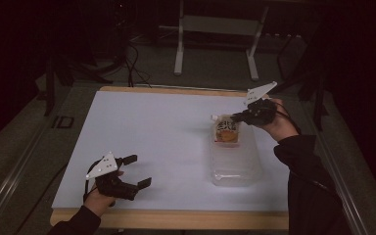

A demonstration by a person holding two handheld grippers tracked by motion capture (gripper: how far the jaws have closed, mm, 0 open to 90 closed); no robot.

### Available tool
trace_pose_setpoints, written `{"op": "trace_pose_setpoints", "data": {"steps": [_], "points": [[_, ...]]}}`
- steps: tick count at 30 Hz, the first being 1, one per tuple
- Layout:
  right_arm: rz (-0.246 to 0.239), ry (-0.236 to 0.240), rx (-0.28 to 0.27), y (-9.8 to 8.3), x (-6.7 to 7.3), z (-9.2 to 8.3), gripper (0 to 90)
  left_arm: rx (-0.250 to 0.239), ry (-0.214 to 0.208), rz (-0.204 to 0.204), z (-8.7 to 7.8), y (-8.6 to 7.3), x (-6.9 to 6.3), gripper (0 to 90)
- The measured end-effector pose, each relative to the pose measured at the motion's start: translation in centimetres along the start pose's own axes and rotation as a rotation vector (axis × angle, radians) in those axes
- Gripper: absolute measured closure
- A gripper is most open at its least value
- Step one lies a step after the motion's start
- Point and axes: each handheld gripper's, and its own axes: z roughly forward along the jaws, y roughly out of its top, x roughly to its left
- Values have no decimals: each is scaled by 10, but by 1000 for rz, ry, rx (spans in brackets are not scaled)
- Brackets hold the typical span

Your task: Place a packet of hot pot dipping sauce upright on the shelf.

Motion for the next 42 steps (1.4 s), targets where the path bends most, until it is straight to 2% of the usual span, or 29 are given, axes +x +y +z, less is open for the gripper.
{"op": "trace_pose_setpoints", "data": {"steps": [6, 11, 15, 16, 22, 27, 28, 30, 34, 36, 40, 42], "points": [[43, 27, -21, -20, 0, 5, 890, 0, -4, -2, 0, 0, 0, 19], [110, 42, -70, -38, -3, 0, 880, 1, -4, -5, 1, -1, 0, 19], [131, 29, -59, -42, -4, -2, 863, -2, -5, -4, 1, 0, 0, 19], [129, 25, -57, -43, -4, -4, 832, -4, -6, -4, 2, 0, 0, 19], [129, 15, -83, -37, 0, -14, 755, -2, -9, -4, 3, -1, 0, 19], [126, -1, -112, -28, 8, -26, 708, -1, -6, 4, 3, 0, -1, 19], [139, -1, -123, -24, 13, -32, 645, 1, -5, 2, 3, -1, -1, 19], [139, 12, -135, -21, 18, -37, 610, 1, -5, 3, 3, -1, -1, 19], [133, 33, -148, -19, 27, -40, 547, -2, -6, 7, 3, 0, -2, 19], [133, 47, -158, -19, 37, -42, 495, 0, -6, 12, 2, 0, -3, 19], [140, 55, -173, -22, 50, -42, 413, -3, -4, 18, 2, 1, -3, 19], [147, 55, -164, -24, 57, -41, 361, -3, -3, 17, 2, 1, -3, 19]]}}
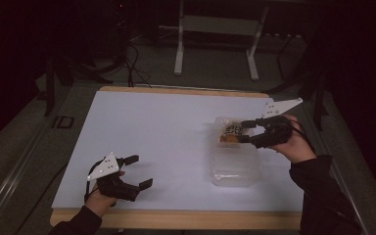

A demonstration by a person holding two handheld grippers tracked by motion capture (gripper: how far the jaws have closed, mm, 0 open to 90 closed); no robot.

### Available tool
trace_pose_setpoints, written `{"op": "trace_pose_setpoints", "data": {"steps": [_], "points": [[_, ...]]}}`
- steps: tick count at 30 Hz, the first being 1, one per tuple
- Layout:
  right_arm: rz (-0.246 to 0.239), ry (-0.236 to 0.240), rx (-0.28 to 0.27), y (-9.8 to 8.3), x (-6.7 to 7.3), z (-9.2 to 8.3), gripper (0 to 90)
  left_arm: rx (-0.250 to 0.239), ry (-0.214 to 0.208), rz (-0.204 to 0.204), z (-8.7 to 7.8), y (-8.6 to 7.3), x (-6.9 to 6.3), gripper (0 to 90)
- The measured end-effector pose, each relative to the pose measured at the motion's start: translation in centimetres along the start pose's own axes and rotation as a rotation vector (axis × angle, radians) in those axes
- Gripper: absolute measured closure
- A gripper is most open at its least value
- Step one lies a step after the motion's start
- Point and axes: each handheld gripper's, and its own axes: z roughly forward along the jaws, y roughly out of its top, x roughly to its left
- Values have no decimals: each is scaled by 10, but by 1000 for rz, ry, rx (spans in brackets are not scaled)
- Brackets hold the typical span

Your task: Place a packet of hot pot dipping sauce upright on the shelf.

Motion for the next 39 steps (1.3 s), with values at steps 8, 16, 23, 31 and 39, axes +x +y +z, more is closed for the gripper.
{"op": "trace_pose_setpoints", "data": {"steps": [8, 16, 23, 31, 39], "points": [[47, -19, -37, -16, 21, 4, 175, -3, -2, -1, 1, 0, -1, 19], [82, 0, -74, -33, 42, 15, 107, 2, -1, 1, 1, 0, -1, 19], [54, -35, -68, -47, 63, 25, 127, 14, 1, 7, 2, -1, -1, 19], [97, -46, -127, -61, 87, 32, 141, 14, 1, 10, 1, -1, -1, 19], [118, -60, -145, -74, 102, 34, 141, 16, -1, 12, 1, -1, -1, 19]]}}
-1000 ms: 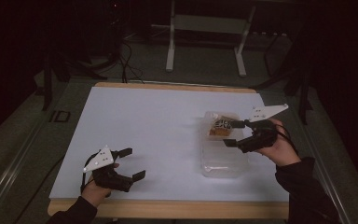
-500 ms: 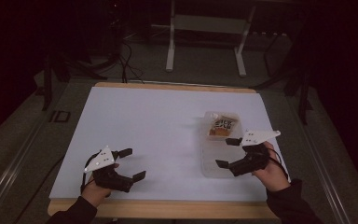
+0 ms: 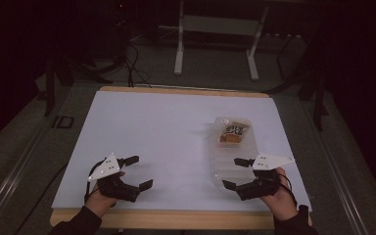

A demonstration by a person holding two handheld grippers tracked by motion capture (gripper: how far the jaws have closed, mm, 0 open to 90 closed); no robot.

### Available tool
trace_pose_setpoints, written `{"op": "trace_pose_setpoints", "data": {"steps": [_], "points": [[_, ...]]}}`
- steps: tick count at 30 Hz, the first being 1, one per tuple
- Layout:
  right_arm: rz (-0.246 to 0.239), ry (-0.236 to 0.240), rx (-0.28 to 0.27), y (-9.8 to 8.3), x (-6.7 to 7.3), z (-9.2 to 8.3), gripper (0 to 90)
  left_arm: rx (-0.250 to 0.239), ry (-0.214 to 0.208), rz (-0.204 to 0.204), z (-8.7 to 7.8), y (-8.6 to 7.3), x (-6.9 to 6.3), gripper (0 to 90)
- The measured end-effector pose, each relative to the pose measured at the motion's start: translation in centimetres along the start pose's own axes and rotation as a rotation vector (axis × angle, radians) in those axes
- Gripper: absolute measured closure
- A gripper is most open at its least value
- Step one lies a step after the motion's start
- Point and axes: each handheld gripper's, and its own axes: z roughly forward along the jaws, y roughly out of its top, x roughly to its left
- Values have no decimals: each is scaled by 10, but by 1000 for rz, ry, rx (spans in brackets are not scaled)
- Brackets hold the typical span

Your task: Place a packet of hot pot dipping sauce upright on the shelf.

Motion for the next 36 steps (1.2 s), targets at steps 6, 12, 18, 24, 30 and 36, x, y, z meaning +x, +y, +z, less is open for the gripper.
{"op": "trace_pose_setpoints", "data": {"steps": [6, 12, 18, 24, 30, 36], "points": [[16, -16, -38, -11, 5, -3, 142, -1, -1, 0, 0, 0, -1, 19], [7, -41, -29, -20, 10, -2, 142, 1, -4, -1, 0, 0, -1, 19], [5, -46, -49, -27, 11, -5, 142, 9, -10, 8, 1, 0, -3, 19], [-8, -53, -43, -34, 15, -6, 142, 10, -10, 15, 2, 0, -4, 19], [3, -46, -55, -36, 13, -8, 142, 15, -15, 24, 3, 0, -6, 19], [4, -30, -50, -37, 12, -6, 142, 16, -16, 24, 4, -1, -6, 19]]}}
